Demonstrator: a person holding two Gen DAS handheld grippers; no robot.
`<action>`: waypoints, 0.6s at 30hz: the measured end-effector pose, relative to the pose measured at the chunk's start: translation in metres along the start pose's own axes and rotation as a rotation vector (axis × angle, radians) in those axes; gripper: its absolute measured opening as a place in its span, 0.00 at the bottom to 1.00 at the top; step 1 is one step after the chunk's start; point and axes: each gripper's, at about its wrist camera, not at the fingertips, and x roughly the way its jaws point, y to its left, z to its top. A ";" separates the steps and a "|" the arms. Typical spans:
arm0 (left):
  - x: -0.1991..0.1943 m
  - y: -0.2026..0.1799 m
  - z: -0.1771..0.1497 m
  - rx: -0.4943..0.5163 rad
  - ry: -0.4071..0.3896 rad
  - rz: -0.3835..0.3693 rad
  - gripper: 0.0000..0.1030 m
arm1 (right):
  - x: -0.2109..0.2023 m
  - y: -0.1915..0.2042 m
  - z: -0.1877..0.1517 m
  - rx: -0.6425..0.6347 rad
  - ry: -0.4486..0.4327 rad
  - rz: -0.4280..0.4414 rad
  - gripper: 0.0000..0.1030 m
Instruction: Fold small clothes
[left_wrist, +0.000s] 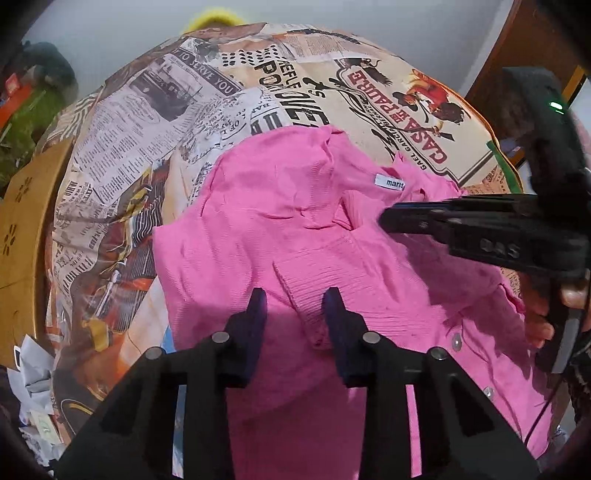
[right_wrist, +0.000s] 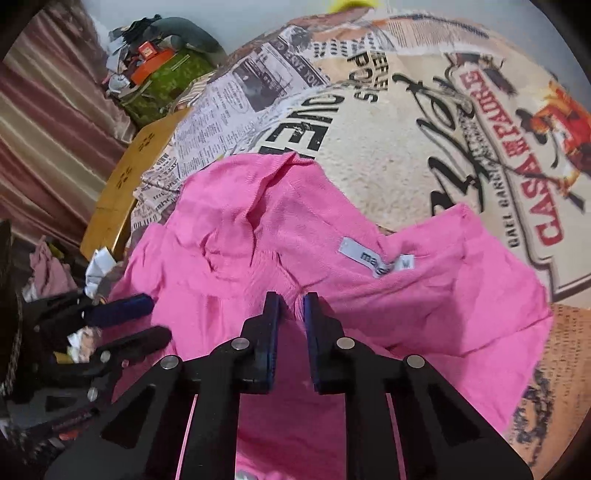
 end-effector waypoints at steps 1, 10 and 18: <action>0.000 -0.001 0.000 -0.001 0.005 -0.016 0.21 | -0.006 0.002 -0.003 -0.016 0.000 -0.013 0.12; -0.017 -0.009 0.008 0.012 -0.025 -0.041 0.02 | -0.043 0.038 -0.035 -0.260 -0.045 -0.075 0.38; -0.050 -0.002 0.006 0.024 -0.043 0.014 0.12 | -0.014 0.071 -0.041 -0.337 -0.004 -0.045 0.38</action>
